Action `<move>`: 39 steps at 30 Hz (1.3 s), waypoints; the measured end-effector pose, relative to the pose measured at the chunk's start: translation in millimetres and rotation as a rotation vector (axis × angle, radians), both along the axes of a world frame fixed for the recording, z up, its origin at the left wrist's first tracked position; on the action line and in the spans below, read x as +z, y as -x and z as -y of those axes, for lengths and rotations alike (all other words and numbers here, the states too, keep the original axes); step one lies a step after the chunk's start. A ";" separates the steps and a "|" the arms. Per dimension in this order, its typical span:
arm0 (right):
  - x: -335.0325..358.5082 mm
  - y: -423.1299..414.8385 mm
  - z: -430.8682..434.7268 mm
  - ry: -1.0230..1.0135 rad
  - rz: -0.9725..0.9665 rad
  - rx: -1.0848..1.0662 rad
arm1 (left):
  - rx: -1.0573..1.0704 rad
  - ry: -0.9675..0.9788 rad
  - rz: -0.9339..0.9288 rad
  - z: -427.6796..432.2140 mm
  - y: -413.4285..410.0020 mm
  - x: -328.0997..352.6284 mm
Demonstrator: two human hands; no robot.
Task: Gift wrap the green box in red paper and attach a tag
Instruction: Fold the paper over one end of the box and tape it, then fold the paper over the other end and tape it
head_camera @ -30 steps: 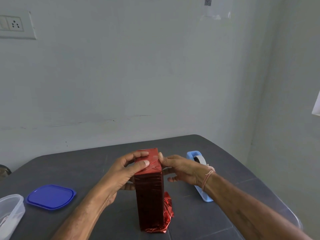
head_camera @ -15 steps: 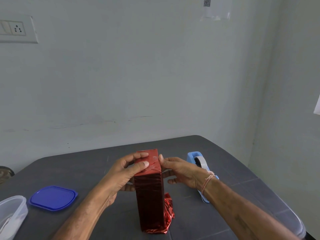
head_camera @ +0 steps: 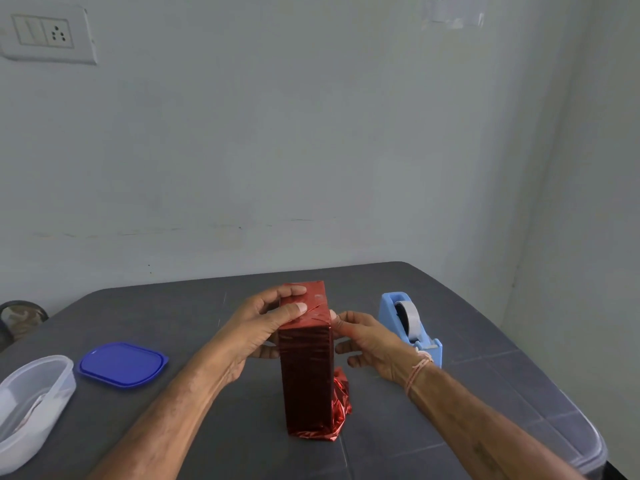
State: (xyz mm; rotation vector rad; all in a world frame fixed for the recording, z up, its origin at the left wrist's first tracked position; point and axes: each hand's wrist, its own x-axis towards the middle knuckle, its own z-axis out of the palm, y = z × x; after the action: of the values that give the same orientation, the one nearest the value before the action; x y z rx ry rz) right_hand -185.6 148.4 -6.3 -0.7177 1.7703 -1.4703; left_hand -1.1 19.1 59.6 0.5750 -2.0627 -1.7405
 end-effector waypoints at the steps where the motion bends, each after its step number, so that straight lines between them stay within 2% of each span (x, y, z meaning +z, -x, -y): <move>1: -1.2 -3.2 -2.0 -0.002 0.021 -0.010 | 0.005 0.000 -0.001 -0.9 0.6 -0.5; 9: -5.4 -23.1 -15.9 0.014 0.193 -0.034 | 0.027 -0.027 -0.003 3.2 3.8 -2.7; 14: -4.1 -33.5 -33.3 0.195 0.304 0.003 | 0.061 -0.045 0.032 0.4 8.9 3.6; 17: 3.8 -36.8 -41.6 0.253 0.257 0.035 | 0.134 0.012 0.070 -3.4 16.1 4.0; 25: 9.7 -49.4 -35.5 0.231 0.164 -0.030 | 0.195 0.042 0.098 -6.5 15.8 3.5; 31: -0.6 -56.2 -31.5 0.238 0.317 -0.158 | 0.170 -0.045 0.145 4.8 2.7 2.5; 35: 7.3 -63.0 -27.9 0.200 0.199 -0.186 | 0.161 -0.097 0.192 13.0 -10.1 7.9; 39: 13.3 -76.8 -23.3 0.163 0.067 -0.139 | 0.105 -0.278 0.281 25.5 -29.1 3.1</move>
State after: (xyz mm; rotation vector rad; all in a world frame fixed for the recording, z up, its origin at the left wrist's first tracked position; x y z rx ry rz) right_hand -108.8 171.8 7.0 -0.6287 1.6928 -1.7276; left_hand 28.0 -6.4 62.7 1.0459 -1.9325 -1.9929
